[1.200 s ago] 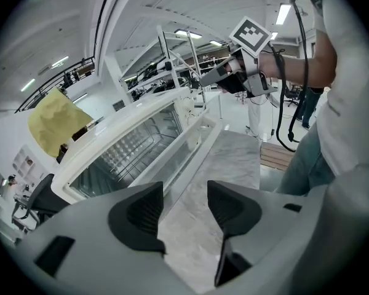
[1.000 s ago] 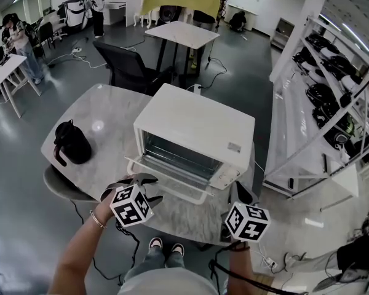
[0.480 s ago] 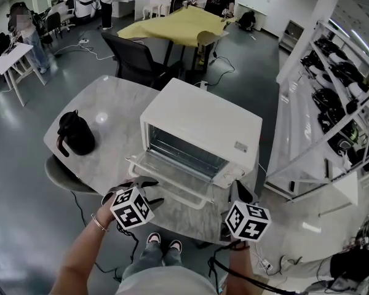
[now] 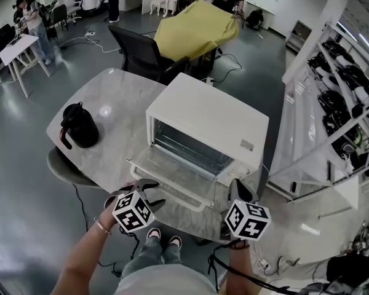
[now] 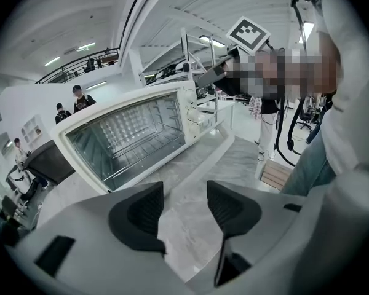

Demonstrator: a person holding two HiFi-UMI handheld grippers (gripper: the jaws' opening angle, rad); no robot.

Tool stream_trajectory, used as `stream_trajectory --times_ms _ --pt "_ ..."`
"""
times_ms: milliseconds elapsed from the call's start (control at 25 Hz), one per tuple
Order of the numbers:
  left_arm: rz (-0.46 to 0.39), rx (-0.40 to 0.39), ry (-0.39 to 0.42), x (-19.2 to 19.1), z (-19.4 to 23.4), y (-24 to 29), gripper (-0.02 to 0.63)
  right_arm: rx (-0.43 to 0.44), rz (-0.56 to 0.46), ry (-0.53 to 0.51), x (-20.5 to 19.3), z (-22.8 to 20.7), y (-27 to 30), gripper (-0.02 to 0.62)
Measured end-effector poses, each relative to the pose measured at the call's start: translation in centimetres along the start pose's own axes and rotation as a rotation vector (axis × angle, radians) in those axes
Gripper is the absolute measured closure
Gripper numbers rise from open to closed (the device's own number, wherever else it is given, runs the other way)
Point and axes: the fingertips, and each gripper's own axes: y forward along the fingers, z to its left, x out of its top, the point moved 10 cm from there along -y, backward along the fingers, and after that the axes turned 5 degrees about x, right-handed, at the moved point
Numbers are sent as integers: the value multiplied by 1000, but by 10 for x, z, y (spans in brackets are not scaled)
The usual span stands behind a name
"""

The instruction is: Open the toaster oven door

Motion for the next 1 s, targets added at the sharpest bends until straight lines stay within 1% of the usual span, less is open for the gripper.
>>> stream_trajectory --times_ms 120,320,600,800,1000 --pt "-19 14 -25 -3 -2 0 382 3 9 -3 -1 2 1 591" --pt "-59 25 -104 -8 -2 0 382 10 26 -8 -6 6 3 591" --pt "-52 21 -154 -21 -9 5 387 6 40 -15 -8 6 4 591" --pt "-64 42 -195 -30 -16 8 387 11 55 -18 -11 8 6 591" --pt "-66 44 -241 -37 -19 10 387 13 67 -21 -13 8 7 591"
